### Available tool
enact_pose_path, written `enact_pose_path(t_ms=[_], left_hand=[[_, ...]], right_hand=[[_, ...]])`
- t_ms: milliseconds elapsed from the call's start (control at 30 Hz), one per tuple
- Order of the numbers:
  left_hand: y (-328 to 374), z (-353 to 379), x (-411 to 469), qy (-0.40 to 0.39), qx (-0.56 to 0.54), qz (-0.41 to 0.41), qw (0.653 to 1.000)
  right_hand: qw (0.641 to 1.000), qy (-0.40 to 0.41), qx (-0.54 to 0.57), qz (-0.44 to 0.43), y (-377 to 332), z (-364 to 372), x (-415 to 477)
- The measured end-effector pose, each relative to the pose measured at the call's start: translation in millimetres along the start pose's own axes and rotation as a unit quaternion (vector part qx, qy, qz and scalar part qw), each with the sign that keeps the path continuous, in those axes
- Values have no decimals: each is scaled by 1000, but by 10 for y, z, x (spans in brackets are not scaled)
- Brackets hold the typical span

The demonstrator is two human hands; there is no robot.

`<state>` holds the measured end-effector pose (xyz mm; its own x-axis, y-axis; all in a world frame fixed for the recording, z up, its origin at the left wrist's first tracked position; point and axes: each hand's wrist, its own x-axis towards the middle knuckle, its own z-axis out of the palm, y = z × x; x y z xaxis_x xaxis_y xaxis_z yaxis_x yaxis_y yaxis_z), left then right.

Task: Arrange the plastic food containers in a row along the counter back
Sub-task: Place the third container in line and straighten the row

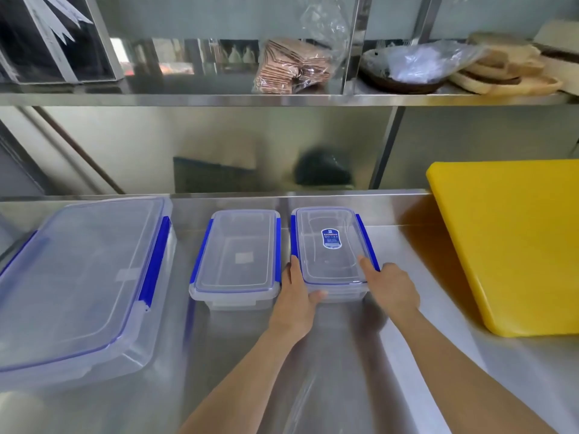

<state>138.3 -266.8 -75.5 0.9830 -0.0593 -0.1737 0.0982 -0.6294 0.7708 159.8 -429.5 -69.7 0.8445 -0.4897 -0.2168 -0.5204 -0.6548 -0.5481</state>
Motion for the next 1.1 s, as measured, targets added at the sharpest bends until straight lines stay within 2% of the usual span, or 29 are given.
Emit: enact_pose_path(t_ms=[100,167,267,333,433,667,1100], left_hand=[[11,39,-56,48,-55,-2,997],[31,52,-86,68,-109,-5,992],[24,42,-67,63,-171,-21,983],[26,36,-45,53,-218,-38,974],[42,81,-35,59,-240,-45,968],[287,312,-20,53,-307,-76,947],[710,786,43,18,-336,-99,937]], right_hand=[[1000,25,7,-5,38,6,-34],[994,40,95,-38,89,47,-65],[962,-19,237,-133,177,143,-98],[946,-66,265,-172,218,183,-111],[938,-98,276,-188,272,190,-88],[929,-110,295,-194,382,-83,-39],[946,-116,265,-148,771,-516,159]])
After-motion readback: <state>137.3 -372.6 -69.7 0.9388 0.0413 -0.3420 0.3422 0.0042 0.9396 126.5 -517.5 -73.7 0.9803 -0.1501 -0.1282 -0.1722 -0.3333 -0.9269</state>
